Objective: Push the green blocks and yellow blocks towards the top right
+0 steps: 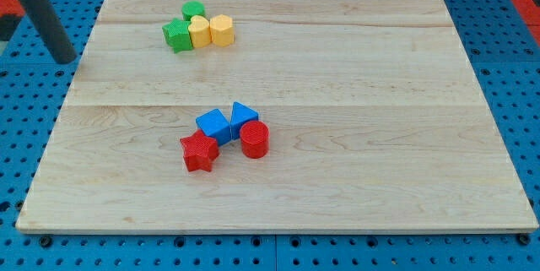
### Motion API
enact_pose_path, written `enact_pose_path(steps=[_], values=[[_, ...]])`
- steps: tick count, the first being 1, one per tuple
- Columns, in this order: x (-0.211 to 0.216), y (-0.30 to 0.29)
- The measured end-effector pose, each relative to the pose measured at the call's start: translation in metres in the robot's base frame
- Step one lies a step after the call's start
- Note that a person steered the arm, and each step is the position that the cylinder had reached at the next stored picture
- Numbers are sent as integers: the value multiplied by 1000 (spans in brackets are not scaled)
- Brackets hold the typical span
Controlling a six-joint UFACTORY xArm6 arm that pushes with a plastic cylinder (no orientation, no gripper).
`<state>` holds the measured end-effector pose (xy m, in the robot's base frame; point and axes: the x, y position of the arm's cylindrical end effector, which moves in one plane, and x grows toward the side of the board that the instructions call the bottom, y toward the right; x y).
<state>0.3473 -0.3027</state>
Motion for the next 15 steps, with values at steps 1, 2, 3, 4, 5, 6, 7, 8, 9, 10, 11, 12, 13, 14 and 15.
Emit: enact_pose_path(steps=[1,2,3,4,5,6,7,8,9,10,11,12,13,14,15], values=[[-46,74],[-62,143],[-65,192],[-75,159],[-96,137],[-116,205],[-116,304],[-122,235],[-119,144],[-72,97],[-42,82],[-29,88],[-30,139],[-15,148],[-25,161]])
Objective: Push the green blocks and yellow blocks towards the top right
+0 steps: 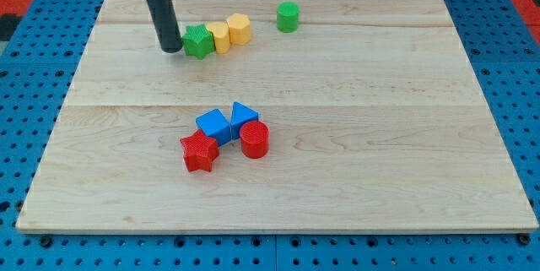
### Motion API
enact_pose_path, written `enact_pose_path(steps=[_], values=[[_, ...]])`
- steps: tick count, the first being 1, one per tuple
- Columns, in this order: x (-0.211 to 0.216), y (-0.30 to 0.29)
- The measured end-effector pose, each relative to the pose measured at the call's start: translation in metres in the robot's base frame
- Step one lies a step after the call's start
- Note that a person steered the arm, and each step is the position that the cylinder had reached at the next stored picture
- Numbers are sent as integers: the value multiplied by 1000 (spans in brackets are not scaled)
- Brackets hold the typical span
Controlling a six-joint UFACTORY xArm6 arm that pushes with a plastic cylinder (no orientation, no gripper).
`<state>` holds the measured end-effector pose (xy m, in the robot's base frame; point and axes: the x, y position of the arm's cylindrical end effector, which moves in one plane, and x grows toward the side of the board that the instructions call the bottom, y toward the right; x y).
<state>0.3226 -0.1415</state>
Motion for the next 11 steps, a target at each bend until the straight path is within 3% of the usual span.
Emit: enact_pose_path(steps=[2,4,5,6,7,8,9,10,11], values=[[-67,132],[-77,53],[-20,76],[-6,80],[-40,138],[-54,157],[-33,95],[10,120],[27,152]])
